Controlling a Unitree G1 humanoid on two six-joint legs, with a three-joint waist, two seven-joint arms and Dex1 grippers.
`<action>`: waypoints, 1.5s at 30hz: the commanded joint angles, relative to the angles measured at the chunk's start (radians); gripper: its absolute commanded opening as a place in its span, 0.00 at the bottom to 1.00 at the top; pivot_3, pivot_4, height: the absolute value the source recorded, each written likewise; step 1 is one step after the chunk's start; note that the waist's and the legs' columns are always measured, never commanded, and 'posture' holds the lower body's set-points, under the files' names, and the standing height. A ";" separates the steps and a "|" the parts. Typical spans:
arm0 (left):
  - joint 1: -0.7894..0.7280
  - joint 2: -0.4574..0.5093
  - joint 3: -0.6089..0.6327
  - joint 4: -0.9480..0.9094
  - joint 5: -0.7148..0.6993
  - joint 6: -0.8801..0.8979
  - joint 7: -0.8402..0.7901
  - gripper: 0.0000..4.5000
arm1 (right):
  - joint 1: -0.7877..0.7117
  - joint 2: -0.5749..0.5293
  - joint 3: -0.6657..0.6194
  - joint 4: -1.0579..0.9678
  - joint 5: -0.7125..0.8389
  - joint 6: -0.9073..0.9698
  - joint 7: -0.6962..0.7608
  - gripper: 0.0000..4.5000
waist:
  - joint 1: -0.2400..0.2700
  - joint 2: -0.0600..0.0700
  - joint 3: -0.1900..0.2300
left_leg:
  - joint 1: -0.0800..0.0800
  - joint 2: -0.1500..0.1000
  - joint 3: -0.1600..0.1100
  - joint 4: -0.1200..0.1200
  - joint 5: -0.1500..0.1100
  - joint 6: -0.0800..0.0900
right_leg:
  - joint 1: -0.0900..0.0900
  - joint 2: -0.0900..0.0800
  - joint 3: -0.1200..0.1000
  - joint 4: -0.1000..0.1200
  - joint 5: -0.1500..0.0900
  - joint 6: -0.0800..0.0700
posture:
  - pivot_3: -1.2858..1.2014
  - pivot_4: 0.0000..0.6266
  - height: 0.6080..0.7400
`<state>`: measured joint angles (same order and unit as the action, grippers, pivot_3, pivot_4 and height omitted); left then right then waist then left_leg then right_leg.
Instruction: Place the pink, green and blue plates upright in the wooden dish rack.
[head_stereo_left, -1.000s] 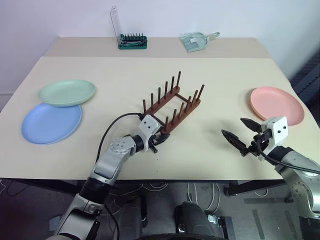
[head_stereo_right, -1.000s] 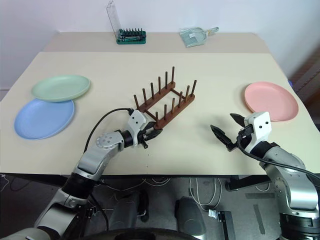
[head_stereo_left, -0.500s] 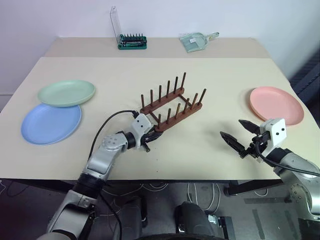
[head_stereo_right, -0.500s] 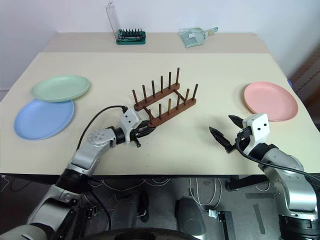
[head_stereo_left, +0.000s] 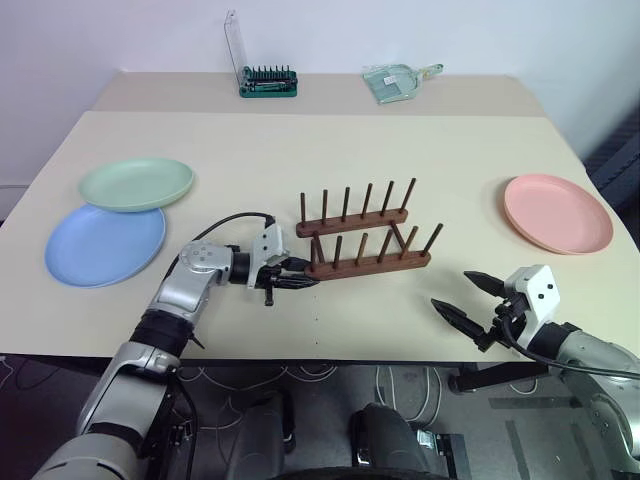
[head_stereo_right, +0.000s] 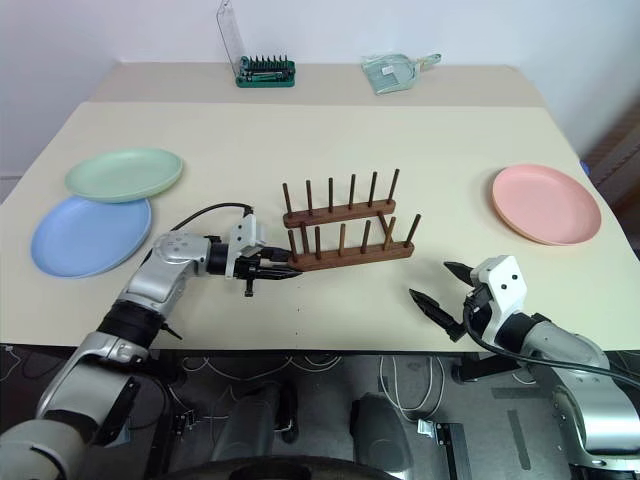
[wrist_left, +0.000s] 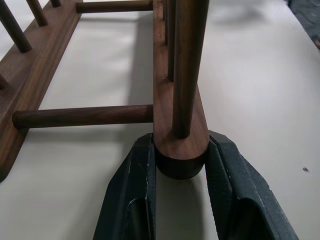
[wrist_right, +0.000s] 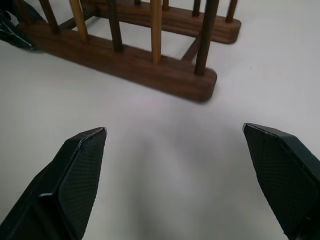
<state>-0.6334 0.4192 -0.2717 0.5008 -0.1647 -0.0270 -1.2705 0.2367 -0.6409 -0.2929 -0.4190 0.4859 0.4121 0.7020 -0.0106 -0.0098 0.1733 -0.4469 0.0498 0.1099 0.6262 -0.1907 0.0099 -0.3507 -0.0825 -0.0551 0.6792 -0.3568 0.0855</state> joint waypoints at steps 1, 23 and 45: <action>-0.050 -0.028 -0.022 0.070 0.040 -0.091 -0.024 0.17 | 0.012 0.010 -0.022 -0.055 0.012 -0.003 -0.015 1.00 | 0.000 0.000 0.000 | 0.000 0.000 0.000 0.000 0.000 0.000 | 0.000 0.000 0.000 0.000 0.000 0.000 | 0.52 0.24 0.94; 0.045 0.075 0.143 -0.028 -0.042 0.121 0.017 0.68 | 0.031 -0.023 -0.009 -0.069 0.002 0.022 -0.019 0.62 | -0.008 0.000 0.000 | 0.000 0.001 0.000 0.000 0.000 0.000 | -0.001 0.001 0.000 0.001 0.000 0.000 | 0.52 0.24 0.94; 0.219 -0.009 0.031 -0.388 0.027 0.278 0.270 0.00 | -0.185 -0.011 0.241 0.157 -0.269 -0.022 -0.067 0.00 | -0.005 0.000 0.000 | 0.001 0.000 0.000 0.002 0.000 0.001 | 0.001 0.000 0.001 0.002 0.000 0.000 | 0.52 0.24 0.94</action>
<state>-0.4053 0.4160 -0.2602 0.1021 -0.1594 0.2699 -1.0495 0.0656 -0.6630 -0.0682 -0.2876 0.2445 0.4112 0.6493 -0.0161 -0.0102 0.1730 -0.4455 0.0502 0.1097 0.6277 -0.1910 0.0106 -0.3502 -0.0825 -0.0542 0.6807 -0.3568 0.0856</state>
